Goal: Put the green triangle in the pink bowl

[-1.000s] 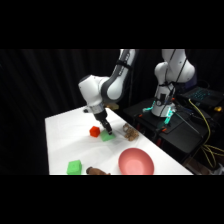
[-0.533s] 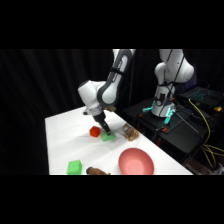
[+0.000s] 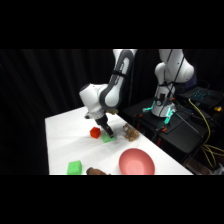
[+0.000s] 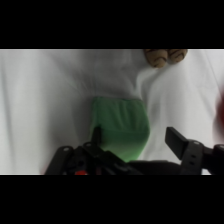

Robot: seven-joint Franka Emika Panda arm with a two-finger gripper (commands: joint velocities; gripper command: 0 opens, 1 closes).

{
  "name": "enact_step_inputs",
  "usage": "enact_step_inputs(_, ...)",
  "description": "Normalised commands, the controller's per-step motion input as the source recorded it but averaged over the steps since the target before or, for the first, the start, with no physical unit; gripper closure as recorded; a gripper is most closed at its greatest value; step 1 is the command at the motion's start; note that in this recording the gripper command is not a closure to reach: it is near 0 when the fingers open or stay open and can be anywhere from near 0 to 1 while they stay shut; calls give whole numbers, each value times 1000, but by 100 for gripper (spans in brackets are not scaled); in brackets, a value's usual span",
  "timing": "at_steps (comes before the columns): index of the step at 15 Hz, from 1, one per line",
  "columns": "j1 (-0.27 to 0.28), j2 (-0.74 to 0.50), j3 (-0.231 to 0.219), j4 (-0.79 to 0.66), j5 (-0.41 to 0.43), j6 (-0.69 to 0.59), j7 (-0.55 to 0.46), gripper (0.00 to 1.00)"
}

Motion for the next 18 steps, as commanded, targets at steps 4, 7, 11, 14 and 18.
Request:
enact_step_inputs(4, -74, 65, 86, 26, 181, 78, -196, 100)
enact_step_inputs(7, -36, 87, 80, 79, 165, 50, -144, 100)
enact_step_inputs(11, -7, 76, 62, 89, 123, 68, -126, 79)
enact_step_inputs(14, 62, -97, 23, -4, 45, 43, -10, 66)
enact_step_inputs(18, 108, -526, 16, -305, 10, 55, 62, 44)
